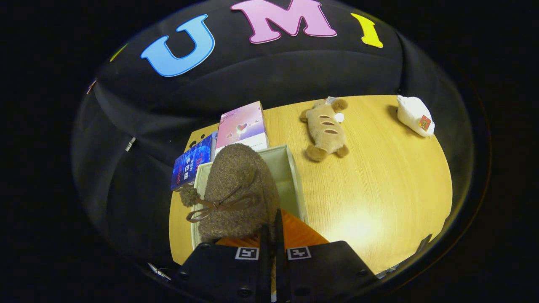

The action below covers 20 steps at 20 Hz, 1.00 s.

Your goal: Open the storage box then place both shoes into the box .Put the left shoe in first, then the right shoe, with the right side of both shoes facing outward in a uniform manner.

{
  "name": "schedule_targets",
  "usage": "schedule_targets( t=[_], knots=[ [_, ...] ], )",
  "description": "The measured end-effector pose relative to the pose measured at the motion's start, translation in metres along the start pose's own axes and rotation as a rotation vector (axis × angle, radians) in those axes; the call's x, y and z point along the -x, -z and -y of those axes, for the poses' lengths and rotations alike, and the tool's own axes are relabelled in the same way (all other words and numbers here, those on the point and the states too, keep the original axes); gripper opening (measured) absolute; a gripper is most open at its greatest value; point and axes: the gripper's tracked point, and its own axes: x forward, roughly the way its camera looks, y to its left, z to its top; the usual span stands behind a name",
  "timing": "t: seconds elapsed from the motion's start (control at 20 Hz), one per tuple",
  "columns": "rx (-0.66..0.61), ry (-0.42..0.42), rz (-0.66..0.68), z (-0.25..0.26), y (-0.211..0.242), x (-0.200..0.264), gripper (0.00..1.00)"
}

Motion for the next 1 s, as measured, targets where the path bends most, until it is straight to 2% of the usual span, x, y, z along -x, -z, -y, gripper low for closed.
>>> schedule_targets(
  t=[0.15,0.25,0.4,0.45,0.5,0.75,1.0],
  knots=[
    [0.001,0.002,-0.011,-0.005,0.004,-0.006,0.14],
    [-0.022,-0.035,-0.026,-0.015,0.009,-0.004,0.25],
    [-0.026,-0.061,0.038,-0.016,-0.007,0.016,0.79],
    [-0.020,-0.053,0.056,-0.010,-0.010,0.022,0.85],
    [-0.016,-0.053,0.074,-0.006,-0.014,0.032,0.98],
    [0.013,-0.027,0.210,0.028,-0.036,0.085,0.99],
    [-0.016,-0.033,0.296,0.063,-0.058,0.152,0.99]
  ],
)
